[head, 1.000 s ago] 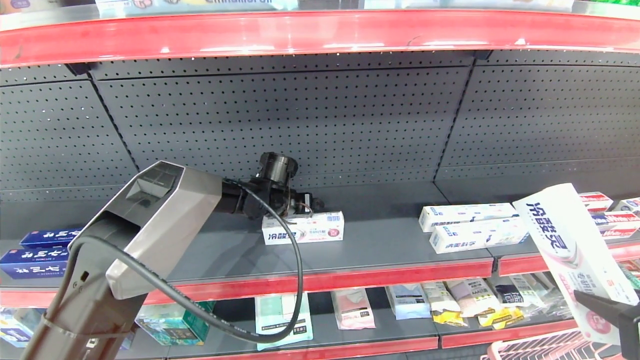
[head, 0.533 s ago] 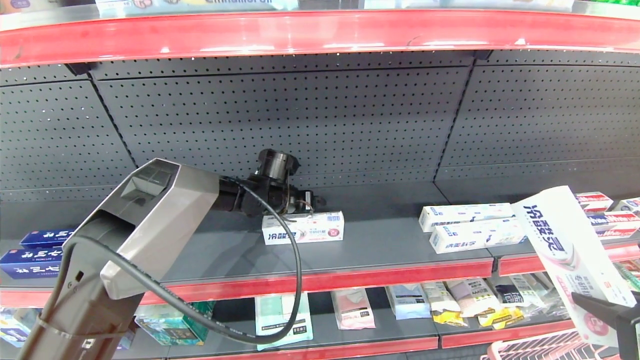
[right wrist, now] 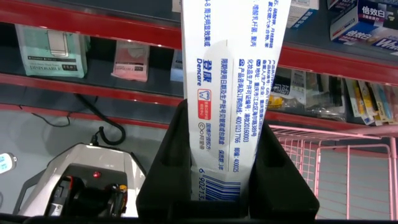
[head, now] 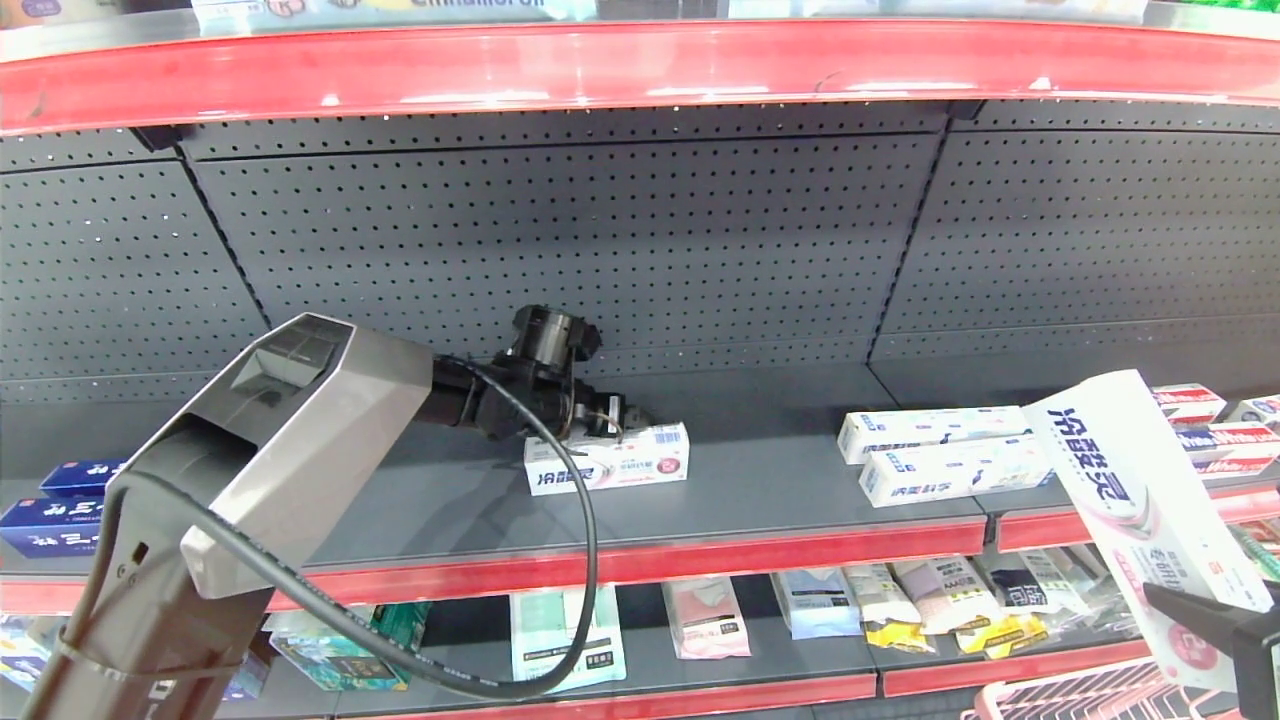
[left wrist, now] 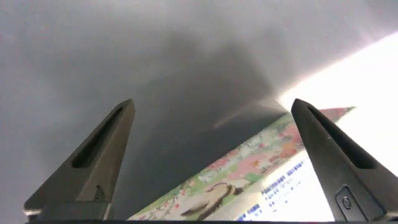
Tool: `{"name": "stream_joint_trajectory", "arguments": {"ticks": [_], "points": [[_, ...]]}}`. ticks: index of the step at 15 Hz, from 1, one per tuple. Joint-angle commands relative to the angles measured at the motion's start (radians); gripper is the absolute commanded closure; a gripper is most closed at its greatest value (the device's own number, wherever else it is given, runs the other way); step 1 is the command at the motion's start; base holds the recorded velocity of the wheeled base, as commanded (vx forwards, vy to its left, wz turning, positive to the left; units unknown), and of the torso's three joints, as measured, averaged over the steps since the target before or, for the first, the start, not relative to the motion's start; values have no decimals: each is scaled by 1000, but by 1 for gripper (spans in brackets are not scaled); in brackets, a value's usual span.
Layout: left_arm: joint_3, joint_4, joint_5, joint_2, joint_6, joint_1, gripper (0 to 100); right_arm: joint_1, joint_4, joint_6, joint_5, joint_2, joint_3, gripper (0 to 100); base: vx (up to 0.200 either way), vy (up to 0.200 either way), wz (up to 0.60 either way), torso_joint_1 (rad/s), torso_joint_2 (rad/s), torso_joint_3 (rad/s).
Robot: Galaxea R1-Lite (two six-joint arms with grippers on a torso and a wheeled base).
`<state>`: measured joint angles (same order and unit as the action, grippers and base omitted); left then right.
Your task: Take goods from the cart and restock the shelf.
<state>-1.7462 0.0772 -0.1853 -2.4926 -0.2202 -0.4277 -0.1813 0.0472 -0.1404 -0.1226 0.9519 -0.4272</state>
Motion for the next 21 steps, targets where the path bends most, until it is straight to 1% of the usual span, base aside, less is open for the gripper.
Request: {"name": "stream_joint_trajectory", "arguments": {"ticks": [1,5,11,14,16,17,21], "points": [[16,1,-5,17,1,0,0,0,0,-1,0,-2,2,100,0,0,0,0,0,0],[19,1,-11,18,7,0,0,0,0,1,0,-5,2,100,0,0,0,0,0,0],[25,1,-60,18,21,0,0,0,2,1,0,-9,4,100,0,0,0,0,0,0],[30,-1,-69,18,28,0,0,0,2,1,0,-10,2,100,0,0,0,0,0,0],[93,3,-86,43,39,0,0,0,2,1,0,-7,4,100,0,0,0,0,0,0],[108,3,-92,52,39,0,0,0,2,2,0,-7,4,100,0,0,0,0,0,0],[114,12,-102,57,39,0,0,0,-3,1,1,-5,15,100,0,0,0,0,0,0]]}}
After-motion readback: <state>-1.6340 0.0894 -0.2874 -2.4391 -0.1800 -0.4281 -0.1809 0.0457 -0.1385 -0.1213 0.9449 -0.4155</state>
